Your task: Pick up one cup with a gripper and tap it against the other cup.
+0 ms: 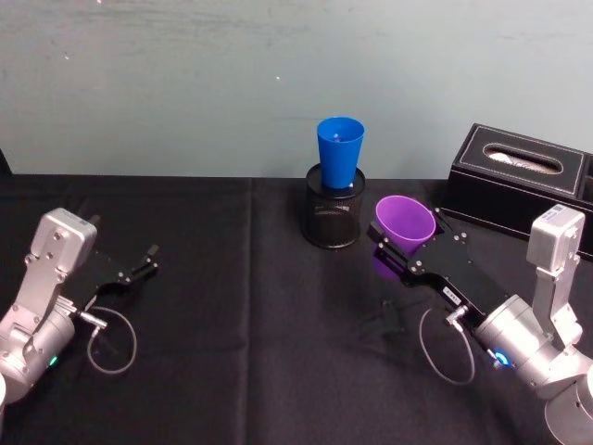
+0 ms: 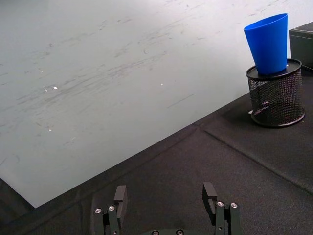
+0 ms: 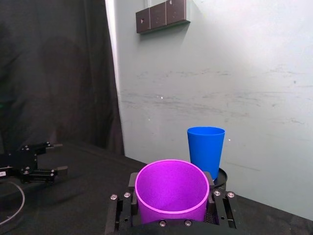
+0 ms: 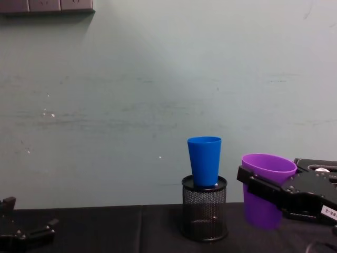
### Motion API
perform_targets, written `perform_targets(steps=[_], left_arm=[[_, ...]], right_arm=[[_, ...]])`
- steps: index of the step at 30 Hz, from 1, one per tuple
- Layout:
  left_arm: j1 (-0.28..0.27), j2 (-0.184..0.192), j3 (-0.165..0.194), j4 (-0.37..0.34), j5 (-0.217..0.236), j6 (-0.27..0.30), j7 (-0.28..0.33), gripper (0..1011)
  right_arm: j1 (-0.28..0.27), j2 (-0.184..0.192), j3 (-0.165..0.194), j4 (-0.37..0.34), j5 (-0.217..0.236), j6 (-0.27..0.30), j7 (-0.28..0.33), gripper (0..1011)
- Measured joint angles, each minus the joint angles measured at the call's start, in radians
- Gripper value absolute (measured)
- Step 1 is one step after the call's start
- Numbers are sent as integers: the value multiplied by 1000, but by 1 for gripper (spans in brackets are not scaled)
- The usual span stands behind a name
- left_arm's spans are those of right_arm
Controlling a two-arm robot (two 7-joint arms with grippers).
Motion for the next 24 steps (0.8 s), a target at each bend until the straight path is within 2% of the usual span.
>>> perform_targets(steps=[24], left_arm=[[0, 0, 0, 0, 0, 0, 0, 1012]], right_arm=[[0, 0, 0, 0, 0, 0, 0, 752]])
